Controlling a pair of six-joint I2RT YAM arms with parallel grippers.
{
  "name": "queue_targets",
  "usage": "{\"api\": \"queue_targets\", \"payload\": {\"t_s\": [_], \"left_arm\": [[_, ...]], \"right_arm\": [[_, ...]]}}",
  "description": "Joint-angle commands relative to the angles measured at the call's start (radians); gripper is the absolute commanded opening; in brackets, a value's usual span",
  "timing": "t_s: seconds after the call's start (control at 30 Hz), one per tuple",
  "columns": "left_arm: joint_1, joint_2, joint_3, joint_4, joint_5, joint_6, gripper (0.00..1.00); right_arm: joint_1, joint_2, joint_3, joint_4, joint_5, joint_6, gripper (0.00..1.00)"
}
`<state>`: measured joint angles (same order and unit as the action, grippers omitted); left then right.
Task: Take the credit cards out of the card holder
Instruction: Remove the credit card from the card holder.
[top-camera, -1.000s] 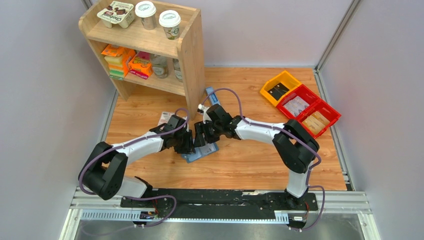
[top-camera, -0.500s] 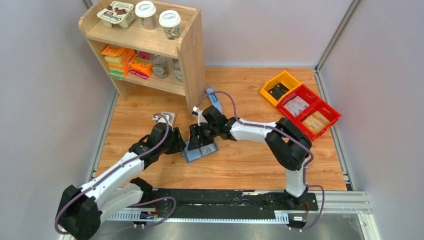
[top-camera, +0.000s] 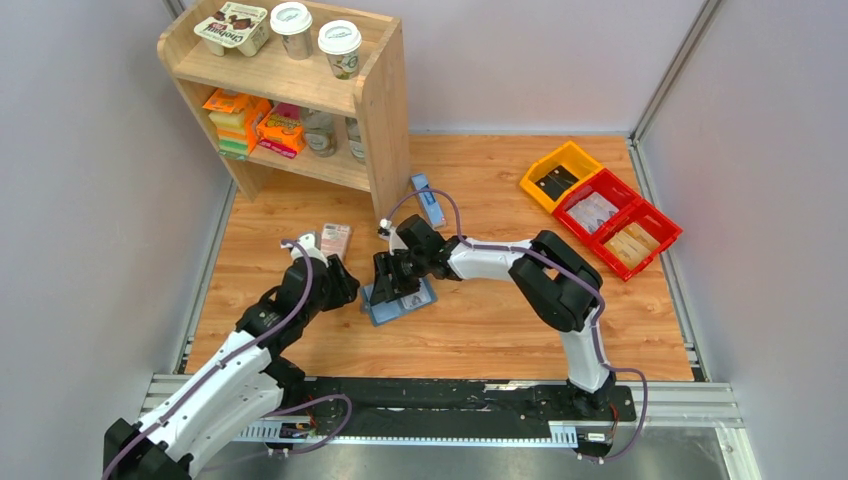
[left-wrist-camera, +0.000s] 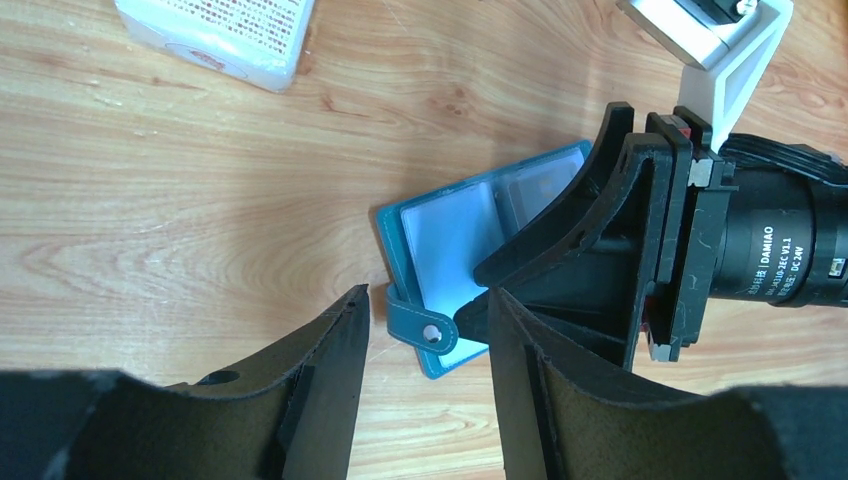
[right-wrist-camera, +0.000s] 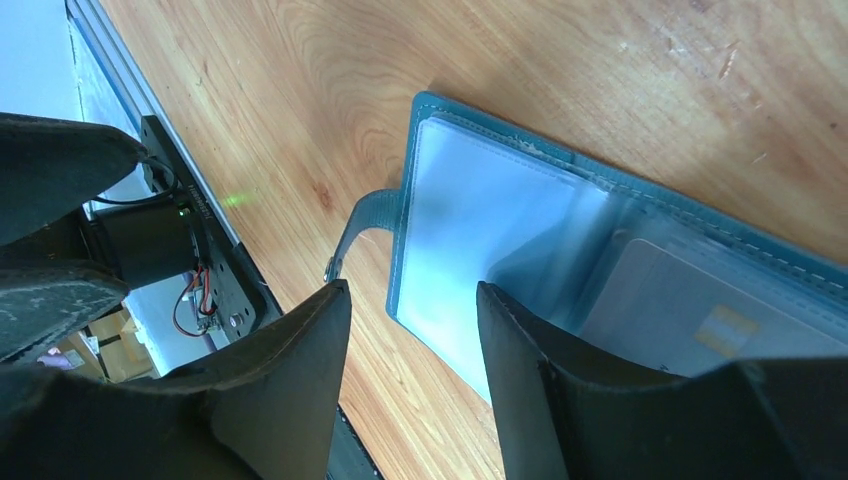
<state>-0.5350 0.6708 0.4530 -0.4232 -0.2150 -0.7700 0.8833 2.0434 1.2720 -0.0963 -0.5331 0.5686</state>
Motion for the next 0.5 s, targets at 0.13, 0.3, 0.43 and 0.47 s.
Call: {"api": "queue_targets", "payload": {"t_s": [0.13,0.3,0.43,0.47], "left_arm": [[0.003,0.045,0.039,0.087,0.075,-0.058,0.55],[0.004,0.09,0.038,0.201,0.141,-0.117,0.55],[0.003,0.153,0.033,0.274,0.184,-0.166,0.56],[0.003,0.162,0.027,0.291,0.204,-0.19,0.57]], "right_arm": [[0.006,-0.101,0.038,-0.057,0.134,-0.071,0.57],[-0.009,-0.207,0.003,-0.082,0.281,-0.118,0.59],[-0.053,-0.252,-0.063,-0.08,0.32,-0.121,0.56],[-0.064,-0.256,-0.075,-0.079,0.317,-0.121,0.55]]}}
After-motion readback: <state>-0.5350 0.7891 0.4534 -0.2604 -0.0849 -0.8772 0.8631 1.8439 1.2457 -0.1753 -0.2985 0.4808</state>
